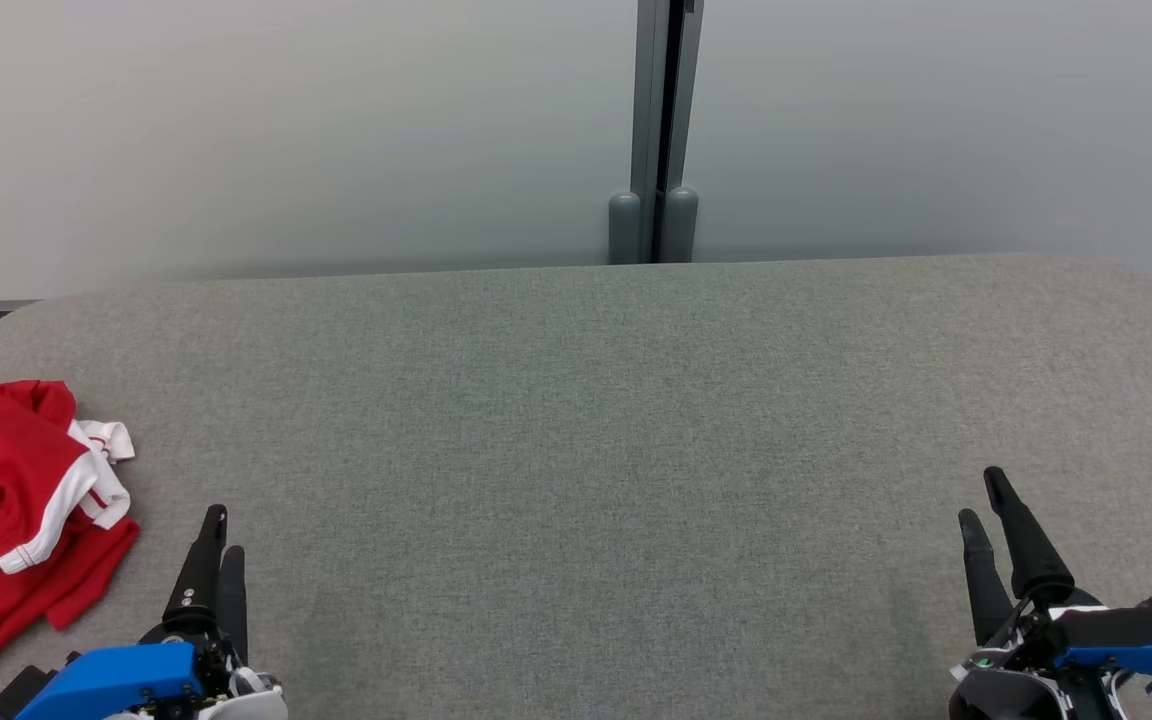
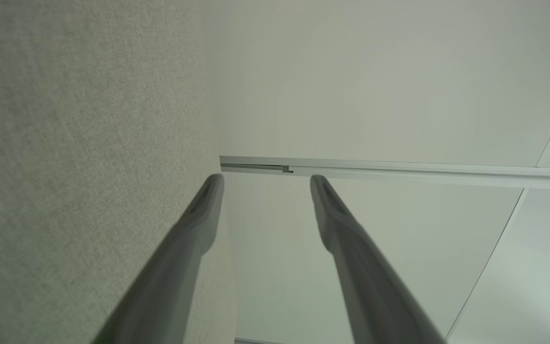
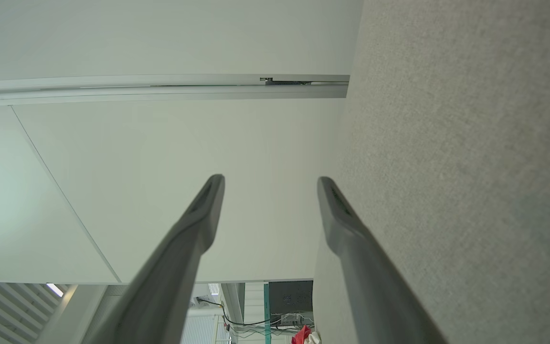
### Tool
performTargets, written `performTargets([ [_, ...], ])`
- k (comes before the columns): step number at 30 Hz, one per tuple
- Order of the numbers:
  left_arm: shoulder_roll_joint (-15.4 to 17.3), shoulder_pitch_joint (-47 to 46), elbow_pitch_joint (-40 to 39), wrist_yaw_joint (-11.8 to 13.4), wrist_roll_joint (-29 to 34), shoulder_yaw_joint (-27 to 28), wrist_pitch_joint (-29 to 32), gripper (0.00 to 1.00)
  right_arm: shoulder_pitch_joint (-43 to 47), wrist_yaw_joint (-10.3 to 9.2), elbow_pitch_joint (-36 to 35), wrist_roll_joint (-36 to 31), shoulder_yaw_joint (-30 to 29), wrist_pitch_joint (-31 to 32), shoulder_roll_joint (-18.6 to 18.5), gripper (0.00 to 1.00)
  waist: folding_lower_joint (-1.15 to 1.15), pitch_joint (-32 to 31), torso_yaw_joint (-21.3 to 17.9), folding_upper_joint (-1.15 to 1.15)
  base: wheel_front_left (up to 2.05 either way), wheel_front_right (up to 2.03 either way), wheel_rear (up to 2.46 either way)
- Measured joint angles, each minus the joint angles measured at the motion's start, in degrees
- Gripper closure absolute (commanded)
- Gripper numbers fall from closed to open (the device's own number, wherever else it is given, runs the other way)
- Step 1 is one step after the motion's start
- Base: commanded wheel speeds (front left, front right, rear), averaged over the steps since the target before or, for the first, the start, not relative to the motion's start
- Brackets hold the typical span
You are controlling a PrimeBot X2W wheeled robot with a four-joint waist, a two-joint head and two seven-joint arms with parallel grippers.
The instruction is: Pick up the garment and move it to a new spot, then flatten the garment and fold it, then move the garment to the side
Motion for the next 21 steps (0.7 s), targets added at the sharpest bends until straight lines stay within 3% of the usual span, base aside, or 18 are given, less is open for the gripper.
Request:
performTargets([
  [7, 0.83, -0.04, 0.23, 0.00, 2.91, -0.99, -2.03, 0.00, -0.04, -0.03, 0.01, -3.61, 0.92, -1.93, 0.01, 0.00, 0.00, 0.14, 0.03, 0.00, 0.00, 0.00, 0.00],
  [21, 3.11, -1.31, 1.51, 0.00, 16.47, -3.48, -5.55, 0.00, -0.83, -0.02, 0.42, -19.92, 1.93, -5.50, -0.02, 0.00, 0.00, 0.43, 0.03, 0.00, 0.00, 0.00, 0.00],
])
